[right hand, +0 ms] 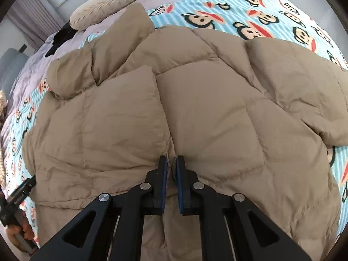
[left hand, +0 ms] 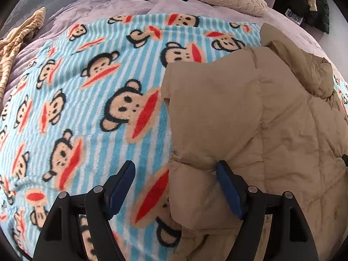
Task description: Fold large clothes
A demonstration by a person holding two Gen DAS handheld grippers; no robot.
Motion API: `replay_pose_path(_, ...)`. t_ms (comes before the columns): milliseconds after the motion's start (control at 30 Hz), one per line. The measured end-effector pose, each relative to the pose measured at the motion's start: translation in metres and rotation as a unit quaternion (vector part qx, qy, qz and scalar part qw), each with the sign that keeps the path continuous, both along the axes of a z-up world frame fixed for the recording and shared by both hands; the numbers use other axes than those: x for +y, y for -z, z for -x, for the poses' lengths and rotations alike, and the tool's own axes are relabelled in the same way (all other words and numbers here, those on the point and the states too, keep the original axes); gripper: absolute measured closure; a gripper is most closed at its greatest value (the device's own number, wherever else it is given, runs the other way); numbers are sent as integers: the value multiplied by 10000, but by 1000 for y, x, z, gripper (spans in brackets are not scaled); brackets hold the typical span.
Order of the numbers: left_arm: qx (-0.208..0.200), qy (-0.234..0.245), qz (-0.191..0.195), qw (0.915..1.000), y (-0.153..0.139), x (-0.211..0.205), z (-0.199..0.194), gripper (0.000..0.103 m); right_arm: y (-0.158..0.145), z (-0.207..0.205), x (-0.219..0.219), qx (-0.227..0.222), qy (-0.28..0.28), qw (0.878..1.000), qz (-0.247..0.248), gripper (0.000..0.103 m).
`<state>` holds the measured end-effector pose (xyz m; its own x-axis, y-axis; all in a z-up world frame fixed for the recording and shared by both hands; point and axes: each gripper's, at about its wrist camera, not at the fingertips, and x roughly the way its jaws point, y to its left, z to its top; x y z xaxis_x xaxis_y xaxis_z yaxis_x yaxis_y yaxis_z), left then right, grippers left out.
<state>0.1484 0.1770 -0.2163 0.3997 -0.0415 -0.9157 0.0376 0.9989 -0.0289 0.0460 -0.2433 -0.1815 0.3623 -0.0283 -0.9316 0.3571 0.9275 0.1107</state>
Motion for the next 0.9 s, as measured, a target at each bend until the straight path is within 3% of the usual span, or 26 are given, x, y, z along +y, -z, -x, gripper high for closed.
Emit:
replay_pose_path(100,-38,107,-14,9999,-14,-1,5,25,-17,13,-4,-114,115,9998,-153,89)
replay_pose_path(167,-37,196,-4,9998,-24,-3,10,25,-26,25,-6,-152,168,9994,-266,74)
replay_pose_path(200,-26,234,7,9997,-29,-5,12,25,-30,32,-7,-157,218,9991,-321,60)
replay_pose_path(233,-12,284,24,9996,-34,-8,16,25,-33,39,-7,-164,284,9988,-374,56)
replay_pose_path(367,-90,558,6,9984,-52,-24,31,25,-38,64,-7,-87,517,9965,-653,55)
replay_pose_path(500,-200,886,-60,9958,-62,-45,51,25,-40,86,0,-42,751,9941,-778,39)
replay_pose_path(633,-37,970,283,9949,-64,-58,65,25,-39,101,5,-18,939,9914,-917,32)
replay_pose_path(667,-18,1008,345,9943,-65,-62,68,16,-39,104,5,-27,975,9906,-955,30)
replay_pose_path(700,-12,1028,359,9940,-66,-66,71,0,-39,107,4,-50,1029,9896,-1004,27)
replay_pose_path(900,-105,1310,249,9910,-74,-100,78,0,-44,129,-14,-243,1270,9842,-1212,21)
